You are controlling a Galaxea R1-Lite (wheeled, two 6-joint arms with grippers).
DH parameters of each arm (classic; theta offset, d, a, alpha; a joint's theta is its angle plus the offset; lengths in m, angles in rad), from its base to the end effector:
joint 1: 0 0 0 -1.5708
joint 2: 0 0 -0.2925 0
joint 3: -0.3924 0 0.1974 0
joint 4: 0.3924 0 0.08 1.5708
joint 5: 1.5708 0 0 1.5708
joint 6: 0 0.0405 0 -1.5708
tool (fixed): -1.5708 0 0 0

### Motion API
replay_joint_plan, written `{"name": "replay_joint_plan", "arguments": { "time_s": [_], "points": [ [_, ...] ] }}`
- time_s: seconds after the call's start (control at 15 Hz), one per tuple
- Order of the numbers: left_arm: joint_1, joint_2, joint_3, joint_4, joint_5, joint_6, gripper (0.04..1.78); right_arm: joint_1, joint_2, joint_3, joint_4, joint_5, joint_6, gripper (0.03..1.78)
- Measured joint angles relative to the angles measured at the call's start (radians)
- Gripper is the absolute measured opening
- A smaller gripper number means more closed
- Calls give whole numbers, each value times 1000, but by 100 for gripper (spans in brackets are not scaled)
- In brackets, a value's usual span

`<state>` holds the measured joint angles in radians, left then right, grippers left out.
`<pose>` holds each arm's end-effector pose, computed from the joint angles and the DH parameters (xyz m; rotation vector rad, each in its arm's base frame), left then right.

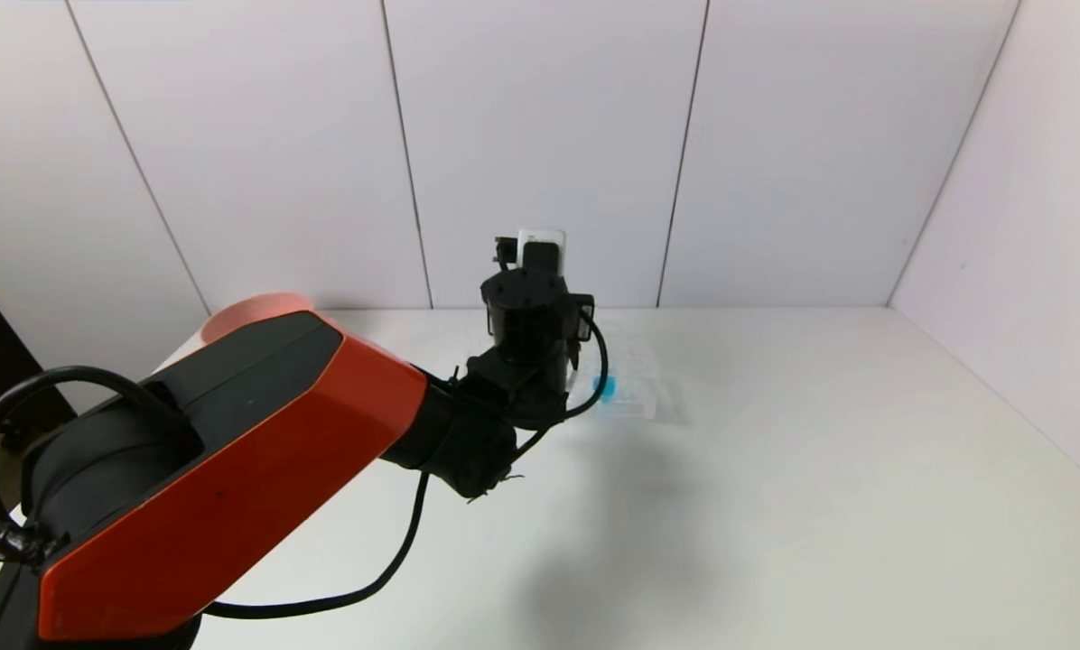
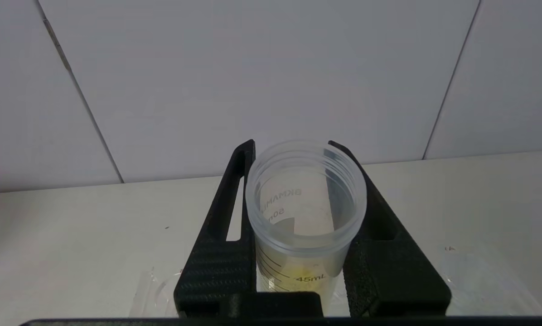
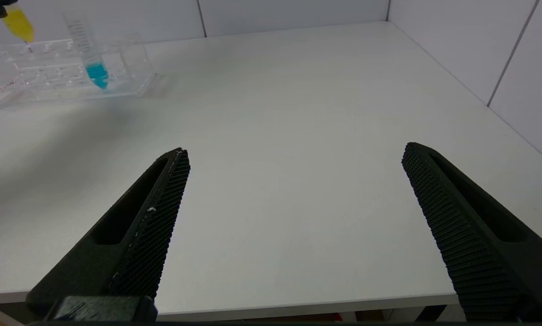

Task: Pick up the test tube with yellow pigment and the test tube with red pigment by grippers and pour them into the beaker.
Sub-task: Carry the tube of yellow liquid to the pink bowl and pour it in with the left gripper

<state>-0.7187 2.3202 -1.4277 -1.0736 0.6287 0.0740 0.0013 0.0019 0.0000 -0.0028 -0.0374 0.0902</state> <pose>0.3795 -0.3003 0.1398 -0.0392 -0.1447 -0.0844 0.0105 -0.0015 0.0758 0.0902 -0.0025 -0.0360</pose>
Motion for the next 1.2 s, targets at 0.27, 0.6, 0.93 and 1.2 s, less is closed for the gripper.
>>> {"name": "replay_joint_plan", "arguments": {
  "time_s": [0.27,0.6,0.93,1.2],
  "points": [
    [1,-10,2,1,-1,0,53,0,0,0,0,0,0,171],
    [24,-141,166,49,-105,-3,53,0,0,0,0,0,0,171],
    [144,-415,499,108,-393,-6,53,0,0,0,0,0,0,171],
    [375,-635,701,181,-653,-8,53,0,0,0,0,0,0,171]
  ]
}}
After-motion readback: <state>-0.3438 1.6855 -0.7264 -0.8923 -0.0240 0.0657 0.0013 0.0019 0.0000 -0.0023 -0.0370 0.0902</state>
